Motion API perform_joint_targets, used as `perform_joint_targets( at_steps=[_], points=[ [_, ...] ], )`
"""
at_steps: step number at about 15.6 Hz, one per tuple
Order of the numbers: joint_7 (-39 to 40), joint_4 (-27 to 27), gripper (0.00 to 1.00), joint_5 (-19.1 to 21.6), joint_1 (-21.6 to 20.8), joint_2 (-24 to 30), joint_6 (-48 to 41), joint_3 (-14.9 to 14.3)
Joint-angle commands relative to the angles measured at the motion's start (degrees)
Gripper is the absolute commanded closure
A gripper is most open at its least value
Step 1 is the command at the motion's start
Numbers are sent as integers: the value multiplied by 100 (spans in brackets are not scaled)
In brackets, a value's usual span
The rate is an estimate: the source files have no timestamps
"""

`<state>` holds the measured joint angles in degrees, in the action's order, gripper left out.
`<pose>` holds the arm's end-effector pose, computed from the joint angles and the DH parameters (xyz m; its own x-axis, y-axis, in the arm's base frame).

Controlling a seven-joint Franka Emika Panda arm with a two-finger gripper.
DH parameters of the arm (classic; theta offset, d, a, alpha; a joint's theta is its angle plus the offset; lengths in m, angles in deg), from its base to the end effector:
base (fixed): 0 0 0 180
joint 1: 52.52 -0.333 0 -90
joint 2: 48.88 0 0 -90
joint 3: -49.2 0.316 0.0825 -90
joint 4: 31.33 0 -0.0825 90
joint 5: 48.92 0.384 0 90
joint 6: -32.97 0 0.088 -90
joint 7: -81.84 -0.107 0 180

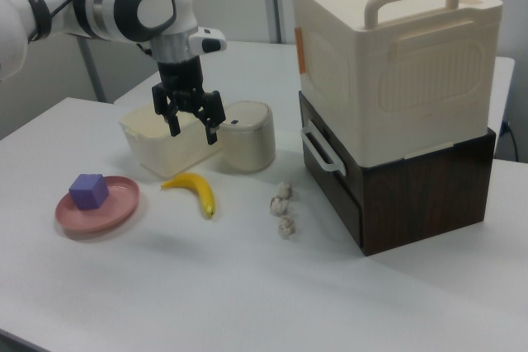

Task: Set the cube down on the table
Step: 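Move the gripper over the purple cube on the pink plate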

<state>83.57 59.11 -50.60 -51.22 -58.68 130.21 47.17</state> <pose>0.6088 -0.0367 0.5319 0.9983 -0.0240 -0.0533 -0.0222 -0.9992 0.0333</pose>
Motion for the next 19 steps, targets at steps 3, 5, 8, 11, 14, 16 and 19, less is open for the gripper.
perform_joint_targets(
  at_steps=[3, 5, 8, 11, 14, 16, 19],
  points=[
    [459, 413, 0, -60, -323, 48, -65, 9],
    [522, 510, 0, -42, -524, 48, -74, 9],
    [487, 589, 0, 19, -867, 40, -48, 9],
    [408, 625, 0, 37, -1333, -65, -4, 9],
    [49, 834, 0, 142, -1781, -83, 512, 9],
    [-294, 1054, 0, 142, -2097, -127, 970, 9],
    [-340, 1099, 0, 142, -2475, -416, 1218, 9]
  ],
)
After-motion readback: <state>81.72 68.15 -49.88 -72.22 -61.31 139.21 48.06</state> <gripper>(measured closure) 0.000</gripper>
